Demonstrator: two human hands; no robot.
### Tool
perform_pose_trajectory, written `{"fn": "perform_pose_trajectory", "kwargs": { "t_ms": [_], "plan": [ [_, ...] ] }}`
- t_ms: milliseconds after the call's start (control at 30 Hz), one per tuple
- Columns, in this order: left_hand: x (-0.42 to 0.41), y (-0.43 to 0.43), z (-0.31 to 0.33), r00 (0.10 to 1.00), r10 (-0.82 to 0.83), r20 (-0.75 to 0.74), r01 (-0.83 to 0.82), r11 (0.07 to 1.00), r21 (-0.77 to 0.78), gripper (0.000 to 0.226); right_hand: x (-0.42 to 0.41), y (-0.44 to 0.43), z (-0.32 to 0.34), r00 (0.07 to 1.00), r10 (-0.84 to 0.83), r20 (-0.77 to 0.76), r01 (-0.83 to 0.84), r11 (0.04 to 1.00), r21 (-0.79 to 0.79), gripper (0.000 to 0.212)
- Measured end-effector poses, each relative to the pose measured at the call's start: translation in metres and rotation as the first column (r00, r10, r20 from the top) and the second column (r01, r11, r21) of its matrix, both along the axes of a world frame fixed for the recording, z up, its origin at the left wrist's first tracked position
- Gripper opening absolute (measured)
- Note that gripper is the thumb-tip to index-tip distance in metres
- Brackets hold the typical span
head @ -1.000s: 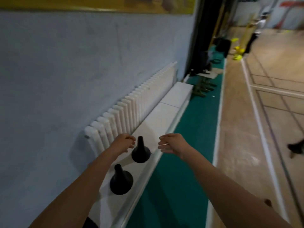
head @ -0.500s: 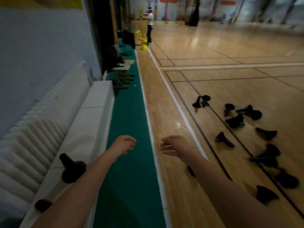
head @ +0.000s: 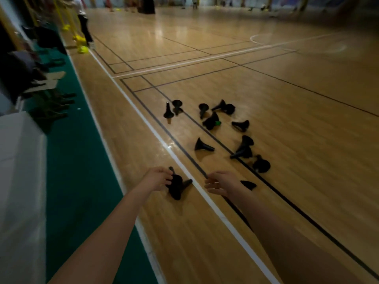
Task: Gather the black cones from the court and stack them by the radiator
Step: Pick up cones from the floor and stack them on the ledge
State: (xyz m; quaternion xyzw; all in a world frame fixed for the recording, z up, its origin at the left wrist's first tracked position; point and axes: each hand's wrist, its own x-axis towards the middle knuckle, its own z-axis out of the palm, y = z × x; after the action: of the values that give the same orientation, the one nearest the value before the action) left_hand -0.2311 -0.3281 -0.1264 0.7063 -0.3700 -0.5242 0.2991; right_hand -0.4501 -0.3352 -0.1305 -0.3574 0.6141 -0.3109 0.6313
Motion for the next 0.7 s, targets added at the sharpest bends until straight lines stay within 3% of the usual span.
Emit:
{"fn": "perform_pose_trajectory", "kwargs": {
  "t_ms": [267,700],
  "plan": [
    [-0.100,-0.072,-0.015,0.977,-0.212,0.038,0.210,0.976,0.052,0.016,-0.111,-0.027,-0.014,0.973,-0.226,-0.033,0.228,0.972,0.051,0.018],
    [-0.178,-0.256,-0.038,0.879,-0.472,0.067,0.464,0.879,0.109,0.021,-0.178,-0.170,-0.034,0.903,-0.421,-0.084,0.430,0.883,0.187,0.020]
  ]
}}
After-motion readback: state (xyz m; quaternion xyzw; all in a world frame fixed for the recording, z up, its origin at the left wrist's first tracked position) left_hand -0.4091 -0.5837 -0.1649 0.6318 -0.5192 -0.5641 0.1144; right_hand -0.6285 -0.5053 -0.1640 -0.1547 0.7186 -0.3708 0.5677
